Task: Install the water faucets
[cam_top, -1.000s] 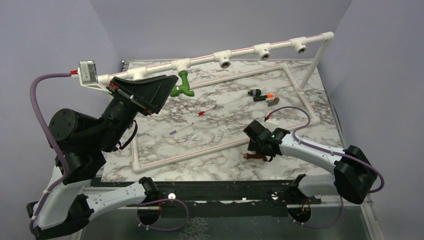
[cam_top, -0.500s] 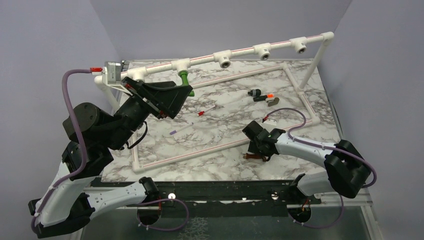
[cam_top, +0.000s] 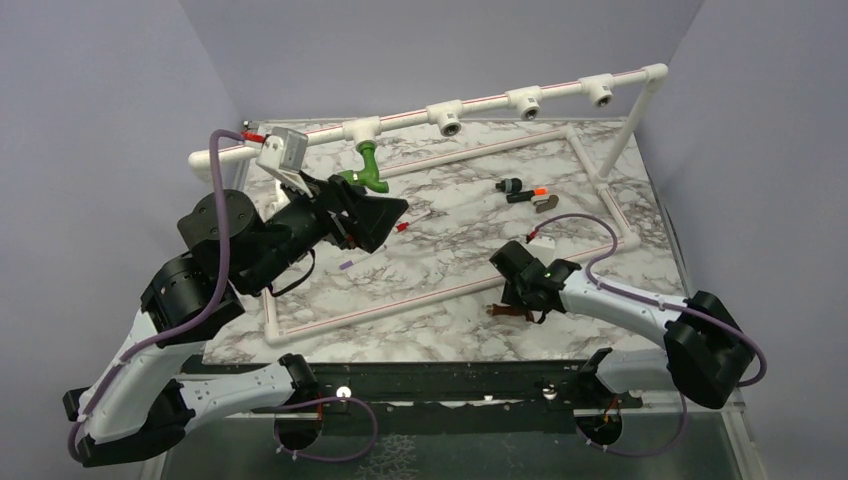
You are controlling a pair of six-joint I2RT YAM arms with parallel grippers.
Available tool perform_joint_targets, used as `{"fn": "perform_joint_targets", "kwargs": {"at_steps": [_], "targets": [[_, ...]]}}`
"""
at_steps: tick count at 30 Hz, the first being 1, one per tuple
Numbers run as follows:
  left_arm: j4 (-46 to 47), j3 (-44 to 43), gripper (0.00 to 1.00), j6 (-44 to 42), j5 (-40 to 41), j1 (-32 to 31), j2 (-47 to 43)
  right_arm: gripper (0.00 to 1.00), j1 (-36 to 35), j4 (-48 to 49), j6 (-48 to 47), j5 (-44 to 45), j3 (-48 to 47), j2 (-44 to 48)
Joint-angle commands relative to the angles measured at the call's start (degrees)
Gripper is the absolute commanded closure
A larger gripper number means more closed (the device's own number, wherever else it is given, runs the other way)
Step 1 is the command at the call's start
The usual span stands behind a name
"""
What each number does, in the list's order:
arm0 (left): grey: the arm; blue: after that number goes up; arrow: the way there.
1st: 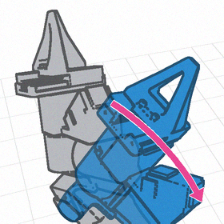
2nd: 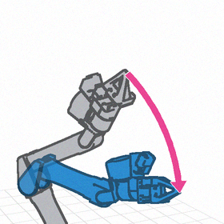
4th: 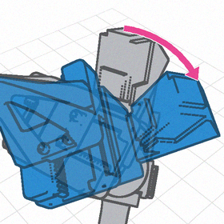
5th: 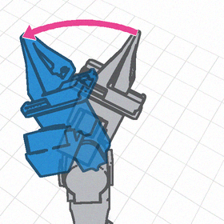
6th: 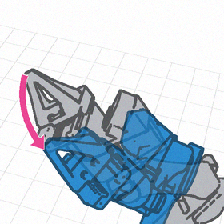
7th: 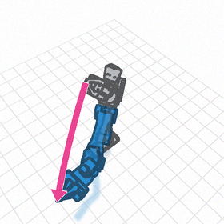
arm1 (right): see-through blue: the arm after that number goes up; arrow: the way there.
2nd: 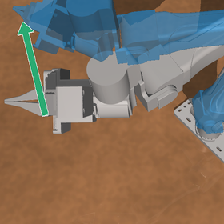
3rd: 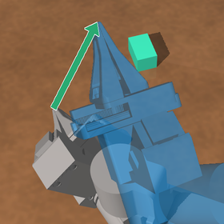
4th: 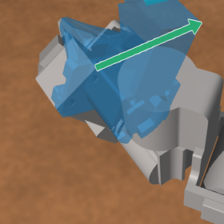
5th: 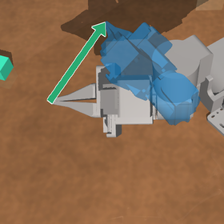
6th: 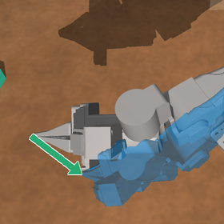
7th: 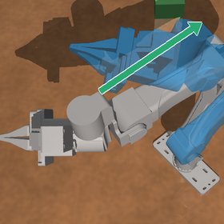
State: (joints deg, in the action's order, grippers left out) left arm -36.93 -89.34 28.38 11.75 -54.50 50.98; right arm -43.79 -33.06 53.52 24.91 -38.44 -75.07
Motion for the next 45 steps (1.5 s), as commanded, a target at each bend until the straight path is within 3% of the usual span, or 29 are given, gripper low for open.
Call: {"fn": "perform_joint_targets", "kwargs": {"at_steps": [1, 9, 14, 26, 45], "targets": [[-5.3, 0.44, 0.01, 0.22, -3.58, -0.34, 0.01, 1.0, 0.14, 1.3, -3.18, -0.87, 0.37, 3.87], [-6.49, 5.93, 0.01, 2.6, -15.97, -0.34, -0.64, 1.0, -0.01, 5.11, -13.64, -7.02, -1.85, 10.56], [-6.47, 12.77, 0.01, 7.46, -21.14, -0.34, -0.37, 0.99, -1.8, 4.26, -15.29, -8.24, -6.55, 12.3], [-6.13, 25.16, 0.01, 15.21, -12.22, -0.34, -3.39, 1.0, -5.09, 9.33, -11.78, -17.81, -12.28, 14.56], [-0.55, 33.0, 0.03, 21.85, -8.32, -0.34, -8.05, 0.99, -16.85, 11.69, -2.69, -10.76, -27.3, 5.17]]}}
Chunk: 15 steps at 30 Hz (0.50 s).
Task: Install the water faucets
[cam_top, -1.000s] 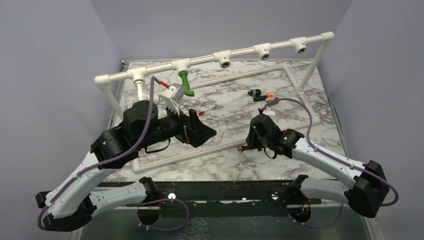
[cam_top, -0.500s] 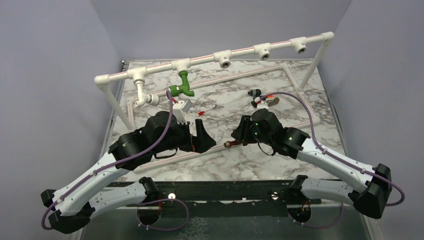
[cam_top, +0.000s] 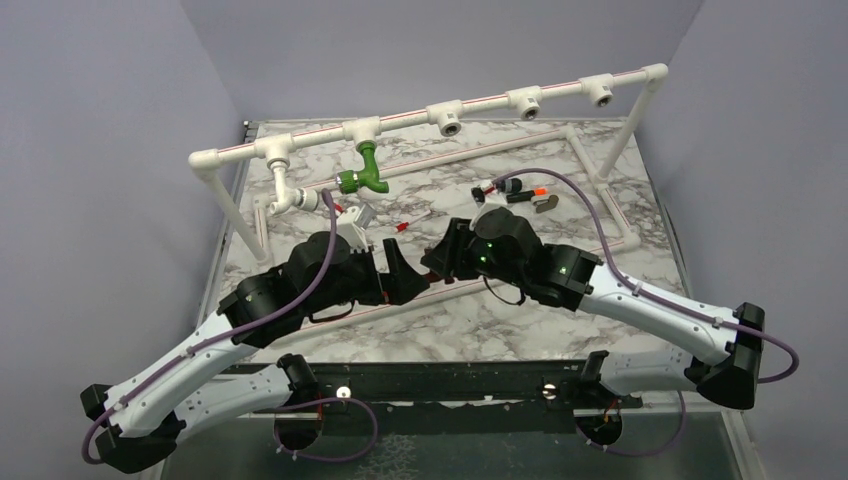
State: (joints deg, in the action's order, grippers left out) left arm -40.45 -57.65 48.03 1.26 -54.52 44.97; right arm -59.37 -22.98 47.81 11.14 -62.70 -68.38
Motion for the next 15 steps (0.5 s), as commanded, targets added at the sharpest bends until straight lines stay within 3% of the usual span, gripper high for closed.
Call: {"fn": "perform_joint_targets", "kwargs": {"at_steps": [1, 7, 15], "targets": [[3.08, 1.64, 0.04, 2.36, 2.46, -0.32, -2.35, 1.0, -1.59, 1.48, 3.33, 3.2, -3.59, -2.11], [3.46, 2.6, 0.2, 2.86, 2.9, -0.32, -3.78, 0.99, -4.66, 1.33, 4.29, 5.05, -5.78, -4.07], [3.6, 3.11, 0.32, 3.02, 1.68, -0.32, -3.77, 1.0, -6.82, 0.98, 5.25, 7.73, -6.22, -4.0]]}}
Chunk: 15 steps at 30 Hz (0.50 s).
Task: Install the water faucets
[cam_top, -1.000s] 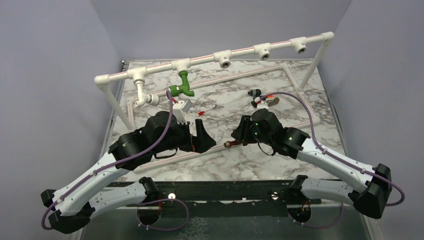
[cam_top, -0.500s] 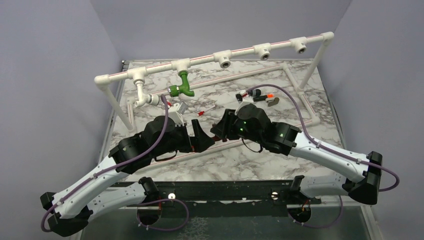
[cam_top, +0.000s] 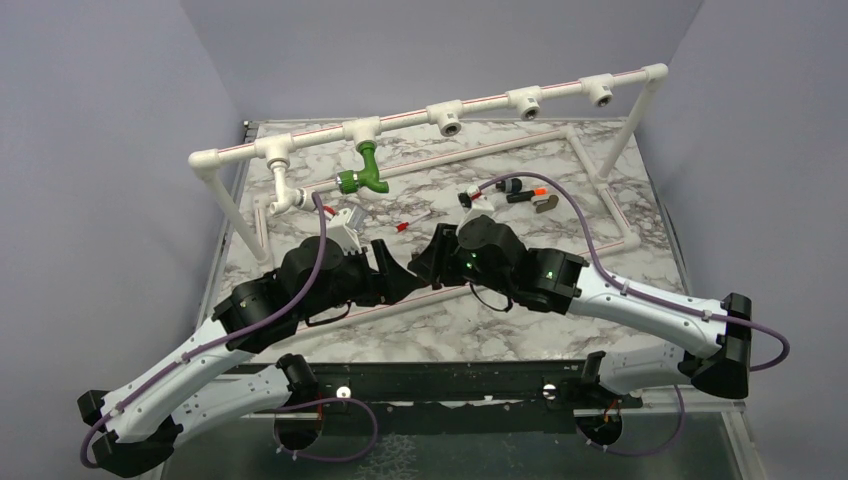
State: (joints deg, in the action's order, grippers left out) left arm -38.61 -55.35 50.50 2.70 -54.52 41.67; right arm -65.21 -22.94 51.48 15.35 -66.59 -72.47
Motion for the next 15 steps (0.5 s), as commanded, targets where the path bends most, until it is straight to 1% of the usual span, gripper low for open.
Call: {"fn": "perform_joint_targets", "kwargs": {"at_steps": [1, 10, 15], "targets": [[1.78, 0.92, 0.34, 0.62, 0.08, -0.32, -0.41, 0.99, -1.12, 0.92, 1.6, 3.65, -2.44, 0.13], [1.96, 0.97, 0.5, 0.93, -0.82, -0.32, -0.17, 1.0, -1.98, 0.65, 2.12, 5.5, -2.07, 0.88], [2.08, 0.86, 0.55, 1.09, -1.15, -0.32, -0.11, 1.0, -2.09, 0.35, 2.13, 6.75, -2.14, 1.32]]}}
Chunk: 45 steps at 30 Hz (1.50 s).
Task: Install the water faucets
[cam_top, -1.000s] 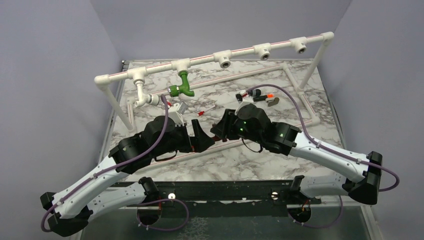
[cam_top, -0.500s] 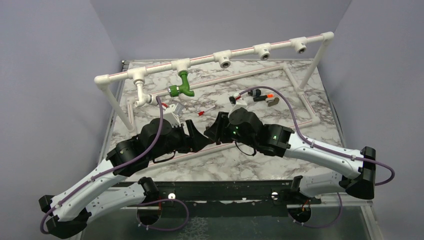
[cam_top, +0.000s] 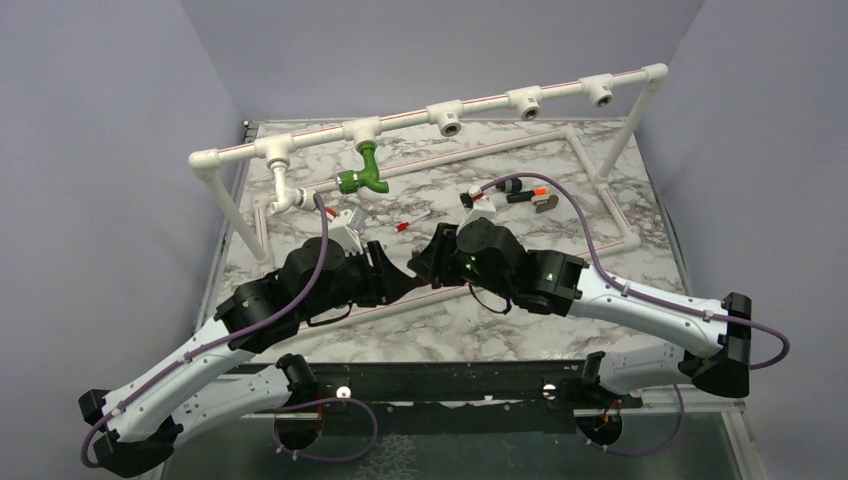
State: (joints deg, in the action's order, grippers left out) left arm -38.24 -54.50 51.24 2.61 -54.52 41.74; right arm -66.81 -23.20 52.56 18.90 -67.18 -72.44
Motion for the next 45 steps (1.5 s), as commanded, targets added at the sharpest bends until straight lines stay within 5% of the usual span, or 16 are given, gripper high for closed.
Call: {"fn": "perform_joint_targets", "kwargs": {"at_steps": [1, 6, 10, 14, 23, 28, 45], "targets": [[1.88, 0.01, 0.56, 0.27, -1.25, -0.32, -0.15, 1.0, -0.52, 0.61, 1.06, 3.29, -1.6, 1.34], [2.06, 0.09, 0.63, 0.12, -2.09, -0.32, 0.16, 1.0, -0.61, 1.0, 0.8, 3.3, -1.66, 1.26], [2.71, -0.01, 0.99, -0.45, -2.59, -0.32, 0.73, 1.0, -0.78, 1.51, 0.89, 2.67, -1.31, 1.15], [3.2, 0.01, 1.0, -0.76, -2.6, -0.32, -0.05, 0.99, -0.87, 1.82, 0.53, 2.13, -0.57, 1.91], [3.44, 0.83, 1.0, -0.33, -1.56, -0.32, -3.39, 0.53, -0.87, 1.45, 0.19, 1.79, 2.28, 5.85], [4.04, 0.97, 1.0, -0.93, -2.01, -0.32, -4.96, 0.42, -0.87, 4.34, -0.73, 1.18, 6.95, 11.47], [6.82, 0.84, 1.0, -6.34, -6.68, -0.32, -13.76, 0.32, -0.78, 14.12, -14.52, -18.07, 12.27, 23.56]]}}
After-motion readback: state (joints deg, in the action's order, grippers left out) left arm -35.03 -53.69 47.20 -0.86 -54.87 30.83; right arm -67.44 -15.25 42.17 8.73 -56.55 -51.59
